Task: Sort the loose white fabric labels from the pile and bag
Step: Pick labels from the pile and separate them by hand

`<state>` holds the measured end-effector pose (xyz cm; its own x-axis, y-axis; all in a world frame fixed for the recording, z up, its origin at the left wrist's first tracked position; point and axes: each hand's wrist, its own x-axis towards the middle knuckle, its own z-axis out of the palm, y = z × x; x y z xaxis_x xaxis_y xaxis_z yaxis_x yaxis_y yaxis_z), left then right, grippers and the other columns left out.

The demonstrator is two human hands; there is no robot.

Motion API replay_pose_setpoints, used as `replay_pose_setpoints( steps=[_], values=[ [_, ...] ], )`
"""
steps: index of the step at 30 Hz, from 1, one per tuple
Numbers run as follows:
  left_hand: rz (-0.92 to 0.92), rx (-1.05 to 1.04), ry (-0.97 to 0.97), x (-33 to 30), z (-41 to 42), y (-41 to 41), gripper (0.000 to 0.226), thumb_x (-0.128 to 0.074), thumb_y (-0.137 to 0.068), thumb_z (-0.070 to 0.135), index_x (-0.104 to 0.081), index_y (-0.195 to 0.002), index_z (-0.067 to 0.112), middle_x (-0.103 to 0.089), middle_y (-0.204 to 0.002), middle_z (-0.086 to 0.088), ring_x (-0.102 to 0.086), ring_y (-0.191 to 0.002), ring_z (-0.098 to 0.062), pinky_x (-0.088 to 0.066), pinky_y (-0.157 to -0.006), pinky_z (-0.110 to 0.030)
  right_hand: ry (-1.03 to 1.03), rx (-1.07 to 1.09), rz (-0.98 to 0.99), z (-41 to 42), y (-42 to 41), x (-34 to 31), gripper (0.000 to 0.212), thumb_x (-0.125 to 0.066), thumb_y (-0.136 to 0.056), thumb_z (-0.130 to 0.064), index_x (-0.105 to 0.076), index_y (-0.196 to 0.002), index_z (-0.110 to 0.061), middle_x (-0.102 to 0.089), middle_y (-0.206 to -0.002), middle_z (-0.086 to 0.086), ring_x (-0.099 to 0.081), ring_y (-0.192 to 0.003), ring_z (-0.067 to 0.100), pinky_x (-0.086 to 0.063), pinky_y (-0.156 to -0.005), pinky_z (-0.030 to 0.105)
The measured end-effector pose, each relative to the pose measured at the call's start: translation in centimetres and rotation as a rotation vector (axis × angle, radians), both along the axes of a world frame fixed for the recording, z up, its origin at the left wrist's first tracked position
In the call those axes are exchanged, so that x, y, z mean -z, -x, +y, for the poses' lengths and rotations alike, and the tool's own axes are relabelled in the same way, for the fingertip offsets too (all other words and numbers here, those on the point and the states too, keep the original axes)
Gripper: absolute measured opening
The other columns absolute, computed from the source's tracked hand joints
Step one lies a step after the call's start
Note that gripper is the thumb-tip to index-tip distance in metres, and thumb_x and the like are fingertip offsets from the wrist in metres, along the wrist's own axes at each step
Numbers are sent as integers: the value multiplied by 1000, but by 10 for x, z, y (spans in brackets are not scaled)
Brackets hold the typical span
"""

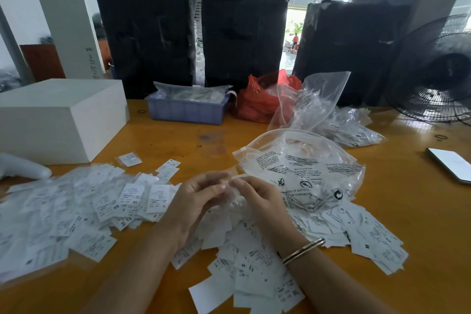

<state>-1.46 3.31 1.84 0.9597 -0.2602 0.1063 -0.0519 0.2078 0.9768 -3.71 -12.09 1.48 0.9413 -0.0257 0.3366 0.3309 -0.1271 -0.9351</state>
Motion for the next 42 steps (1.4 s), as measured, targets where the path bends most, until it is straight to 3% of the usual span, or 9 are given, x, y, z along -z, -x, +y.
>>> replay_pose_setpoints(
  steps=[5, 8, 10, 14, 19, 22, 26, 36, 42],
  values=[
    [-46, -64, -220, 2, -2, 0, 33, -60, -91, 9, -75, -87, 38, -74, -88, 7, -68, -78, -6, -52, -64, -16, 147, 89, 19, 1, -3, 1, 12, -66, -88, -21, -74, -86, -13, -54, -56, 4, -41, -52, 7, -33, -51, 22],
    [-63, -67, -240, 0, -2, 0, 23, -64, -87, 17, -76, -86, 36, -74, -86, 6, -66, -77, -5, -51, -65, -17, 152, 106, 28, -1, -4, 2, 11, -67, -87, -22, -73, -84, -13, -56, -59, 4, -40, -52, 9, -33, -52, 25],
    [-55, -82, -222, -1, -3, 2, 9, -71, -75, 32, -76, -82, 30, -73, -80, 6, -66, -71, -3, -50, -61, -13, 152, 115, 25, 0, -4, 2, 12, -69, -85, -24, -72, -80, -14, -57, -59, 7, -40, -51, 9, -34, -52, 26],
    [-87, -155, -255, 0, -4, 2, 36, -68, -60, 54, -74, -79, 24, -73, -76, 6, -66, -68, -3, -48, -56, -11, 164, 136, -12, 1, -5, 2, 11, -68, -86, -24, -71, -77, -18, -58, -59, 3, -41, -52, 8, -35, -52, 27],
    [-92, -206, -173, 1, -2, -2, 41, -67, -56, 59, -75, -74, 23, -73, -73, 4, -64, -65, -2, -49, -59, -12, -130, 184, -58, -6, -3, 0, 23, -59, -90, -7, -69, -88, -28, -53, -59, -4, -42, -54, 12, -37, -49, 21],
    [-83, -198, -140, 1, -3, -3, 37, -67, -55, 60, -76, -71, 28, -73, -72, 3, -64, -64, -2, -50, -60, -12, -367, 225, -64, -11, -3, -7, 29, -61, -88, -1, -68, -96, -28, -61, -67, 2, -57, -63, 14, -51, -61, 18],
    [-88, -194, -167, -1, -2, -2, 33, -66, -53, 64, -75, -72, 40, -73, -73, 6, -64, -64, 0, -51, -61, -13, -558, 204, -101, -17, -1, -15, 39, -61, -86, 3, -58, -111, -27, -72, -87, 1, -70, -85, 17, -55, -67, 21],
    [-102, -186, -191, 1, -1, -4, 33, -67, -55, 64, -75, -73, 37, -73, -73, 6, -63, -64, -1, -51, -68, -21, -286, 189, -233, -10, 5, -14, 31, -59, -86, 7, -60, -95, -23, -70, -91, -9, -69, -85, 11, -55, -69, 19],
    [-99, -184, -211, 1, -4, -3, 50, -66, -55, 63, -73, -82, 21, -71, -69, 8, -60, -59, 3, -46, -58, -11, -248, 196, -278, -8, 4, -13, 30, -61, -85, 7, -57, -86, -22, -68, -86, -11, -68, -80, 10, -54, -69, 19]
  ],
)
